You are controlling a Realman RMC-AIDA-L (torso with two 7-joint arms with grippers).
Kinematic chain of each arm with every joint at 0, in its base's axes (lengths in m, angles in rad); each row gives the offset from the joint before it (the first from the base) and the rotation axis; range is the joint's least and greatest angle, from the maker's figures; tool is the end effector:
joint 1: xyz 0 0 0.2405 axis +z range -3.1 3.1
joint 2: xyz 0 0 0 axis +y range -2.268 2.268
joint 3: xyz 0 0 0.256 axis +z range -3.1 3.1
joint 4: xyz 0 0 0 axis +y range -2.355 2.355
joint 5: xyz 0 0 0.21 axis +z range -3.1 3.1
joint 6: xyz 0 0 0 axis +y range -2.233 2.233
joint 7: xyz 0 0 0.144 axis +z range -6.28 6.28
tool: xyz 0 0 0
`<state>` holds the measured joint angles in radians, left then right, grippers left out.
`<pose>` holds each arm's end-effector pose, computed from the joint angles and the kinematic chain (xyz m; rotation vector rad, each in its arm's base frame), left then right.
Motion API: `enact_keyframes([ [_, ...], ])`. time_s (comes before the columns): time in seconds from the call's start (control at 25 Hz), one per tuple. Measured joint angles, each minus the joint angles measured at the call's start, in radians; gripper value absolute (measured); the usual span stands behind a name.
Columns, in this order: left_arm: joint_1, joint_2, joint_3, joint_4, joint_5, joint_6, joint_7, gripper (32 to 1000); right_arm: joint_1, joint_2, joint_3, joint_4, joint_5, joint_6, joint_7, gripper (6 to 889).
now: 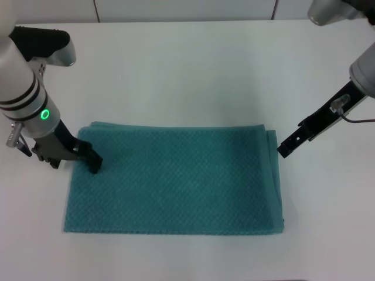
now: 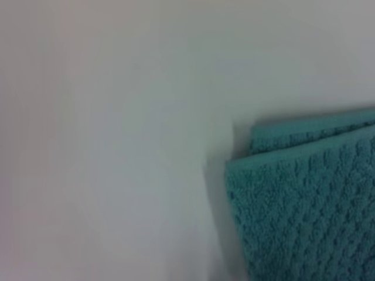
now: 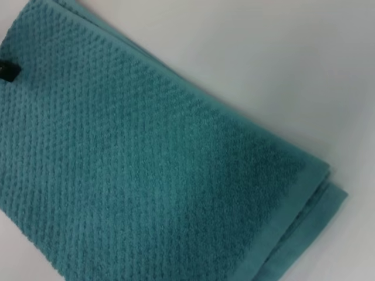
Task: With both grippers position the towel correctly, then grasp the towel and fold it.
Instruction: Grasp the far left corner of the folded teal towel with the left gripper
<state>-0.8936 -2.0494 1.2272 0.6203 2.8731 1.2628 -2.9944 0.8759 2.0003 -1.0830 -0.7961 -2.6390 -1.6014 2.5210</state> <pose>-0.2552 0.3967 -0.0264 -2.0062 -1.5389 0.6737 0.2114 0.3854 0.0058 -2.5706 1.3569 -0.5775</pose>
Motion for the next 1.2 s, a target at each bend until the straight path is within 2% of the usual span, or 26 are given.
enact_keyframes([
  [0.36,0.012,-0.0001,0.0,-0.013,0.0,-0.019,0.0,909,0.0,0.0,0.0,0.0,0.0,0.0,0.001,861],
  [1.2,0.006,-0.0001,0.0,-0.022,0.0,-0.02,0.0,909,-0.002,0.0,0.0,0.0,-0.001,0.0,-0.001,860],
])
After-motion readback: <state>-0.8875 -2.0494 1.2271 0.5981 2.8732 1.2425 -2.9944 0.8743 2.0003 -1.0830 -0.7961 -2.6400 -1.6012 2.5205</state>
